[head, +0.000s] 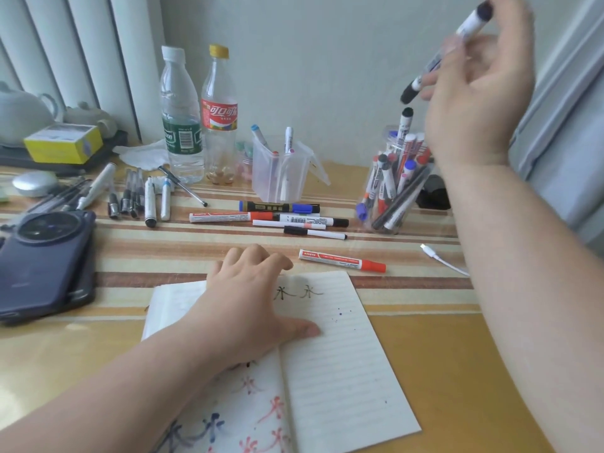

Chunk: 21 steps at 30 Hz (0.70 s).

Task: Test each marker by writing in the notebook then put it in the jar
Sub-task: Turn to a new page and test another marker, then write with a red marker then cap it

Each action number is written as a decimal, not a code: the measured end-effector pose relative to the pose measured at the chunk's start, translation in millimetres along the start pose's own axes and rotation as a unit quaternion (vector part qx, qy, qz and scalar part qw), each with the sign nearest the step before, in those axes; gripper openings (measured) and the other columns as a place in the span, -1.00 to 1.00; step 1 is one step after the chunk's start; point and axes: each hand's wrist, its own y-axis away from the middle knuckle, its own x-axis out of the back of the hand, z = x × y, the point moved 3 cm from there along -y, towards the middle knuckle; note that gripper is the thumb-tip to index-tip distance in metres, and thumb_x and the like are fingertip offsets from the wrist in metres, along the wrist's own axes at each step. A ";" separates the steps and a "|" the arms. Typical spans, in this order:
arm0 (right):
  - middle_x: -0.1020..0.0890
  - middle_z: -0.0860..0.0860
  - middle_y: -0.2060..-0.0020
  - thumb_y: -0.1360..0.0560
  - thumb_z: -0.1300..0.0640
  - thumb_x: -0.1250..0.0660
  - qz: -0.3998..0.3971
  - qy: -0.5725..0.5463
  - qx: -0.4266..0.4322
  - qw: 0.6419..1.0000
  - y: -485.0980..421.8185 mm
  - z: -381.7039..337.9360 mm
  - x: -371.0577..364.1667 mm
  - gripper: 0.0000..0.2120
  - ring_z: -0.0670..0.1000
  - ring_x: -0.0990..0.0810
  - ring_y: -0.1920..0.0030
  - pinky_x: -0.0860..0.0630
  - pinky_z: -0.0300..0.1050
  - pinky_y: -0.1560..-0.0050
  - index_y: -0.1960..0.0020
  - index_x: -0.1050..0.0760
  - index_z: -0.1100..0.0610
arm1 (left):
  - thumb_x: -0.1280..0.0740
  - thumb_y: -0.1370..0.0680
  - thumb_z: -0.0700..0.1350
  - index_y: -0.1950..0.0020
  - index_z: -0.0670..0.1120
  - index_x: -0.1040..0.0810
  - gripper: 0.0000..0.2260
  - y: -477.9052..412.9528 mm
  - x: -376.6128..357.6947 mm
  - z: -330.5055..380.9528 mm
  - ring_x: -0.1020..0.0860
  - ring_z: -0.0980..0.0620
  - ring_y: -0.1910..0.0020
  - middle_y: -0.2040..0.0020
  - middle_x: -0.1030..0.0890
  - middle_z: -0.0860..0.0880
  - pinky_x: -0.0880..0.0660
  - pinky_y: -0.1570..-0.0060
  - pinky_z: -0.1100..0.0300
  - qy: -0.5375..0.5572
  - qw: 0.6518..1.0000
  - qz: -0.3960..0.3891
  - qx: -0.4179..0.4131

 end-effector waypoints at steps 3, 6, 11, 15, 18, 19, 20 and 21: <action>-0.57 -0.13 0.31 -0.56 0.15 -0.20 0.028 0.041 -0.042 0.998 -10.8 27.0 0.5 -0.71 0.05 -0.66 0.33 -0.61 0.13 0.25 -0.20 -0.41 -0.15 | -0.29 -0.18 0.61 -0.41 0.27 -0.26 -0.13 -0.3 -1.9 -0.7 -0.20 0.11 -0.37 -0.28 -0.30 0.25 -0.14 -0.38 0.09 0.002 1.000 -0.002 -0.002; -0.61 -0.08 0.19 -0.56 0.07 -0.20 -0.037 0.134 -0.101 0.985 -5.3 52.5 -1.4 -0.72 0.02 -0.63 0.22 -0.60 -0.11 0.11 -0.23 -0.54 -0.06 | -0.29 -0.19 0.60 -0.42 0.26 -0.27 -0.13 -1.1 -3.4 -0.7 -0.20 0.13 -0.38 -0.30 -0.31 0.26 -0.14 -0.37 0.10 0.009 1.000 -0.004 -0.012; -0.59 0.02 0.12 -0.60 0.04 -0.05 -0.224 0.358 -0.204 0.883 21.0 72.3 -3.0 -0.65 0.25 -0.46 -0.23 -0.38 0.06 -0.19 0.01 -0.58 0.16 | -0.29 -0.22 0.59 -0.41 0.26 -0.28 -0.16 -1.6 -3.9 0.2 -0.21 0.15 -0.36 -0.29 -0.33 0.28 -0.14 -0.30 0.13 0.002 1.000 -0.009 -0.021; -0.58 0.07 -0.24 -0.64 0.02 -0.02 -0.245 0.392 -0.218 0.860 23.2 64.2 1.4 -0.62 0.23 -0.27 -0.39 -0.21 0.13 -0.31 -0.23 -0.58 -0.03 | -0.29 -0.23 0.59 -0.40 0.26 -0.31 -0.17 -1.1 -2.9 0.7 -0.22 0.15 -0.36 -0.28 -0.34 0.27 -0.15 -0.31 0.12 0.002 1.000 -0.016 -0.021; -0.49 0.07 -0.34 -0.61 -0.03 -0.15 -0.208 0.397 -0.178 0.876 29.5 55.5 6.6 -0.59 0.21 -0.31 -0.39 -0.25 0.11 -0.32 -0.44 -0.42 -0.07 | -0.30 -0.23 0.58 -0.39 0.26 -0.32 -0.19 -0.7 -1.9 1.8 -0.21 0.16 -0.36 -0.27 -0.33 0.28 -0.16 -0.33 0.12 0.005 0.999 -0.020 -0.024; -0.50 0.08 -0.30 -0.58 0.00 -0.19 -0.186 0.375 -0.128 0.899 36.9 44.9 6.2 -0.58 0.21 -0.36 -0.36 -0.29 0.09 -0.30 -0.43 -0.43 -0.02 | -0.31 -0.23 0.58 -0.39 0.26 -0.32 -0.19 -0.3 -1.6 1.6 -0.21 0.16 -0.36 -0.26 -0.33 0.28 -0.17 -0.34 0.12 0.008 0.999 -0.021 -0.025; -0.54 0.09 -0.19 -0.54 0.04 -0.22 -0.184 0.336 -0.067 0.921 47.9 31.0 3.8 -0.61 0.21 -0.43 -0.28 -0.36 0.06 -0.24 -0.35 -0.49 0.05 | -0.32 -0.23 0.57 -0.39 0.26 -0.32 -0.19 0.0 -1.2 1.6 -0.21 0.16 -0.35 -0.26 -0.33 0.28 -0.18 -0.35 0.12 0.012 0.999 -0.021 -0.027; -0.57 0.06 -0.07 -0.51 0.09 -0.23 -0.232 0.291 -0.029 0.928 62.7 17.0 -0.1 -0.67 0.19 -0.50 -0.17 -0.43 0.02 -0.15 -0.24 -0.54 0.08 | -0.32 -0.22 0.57 -0.39 0.26 -0.33 -0.19 0.2 -0.7 2.0 -0.22 0.15 -0.34 -0.25 -0.34 0.28 -0.21 -0.36 0.11 0.019 0.999 -0.020 -0.029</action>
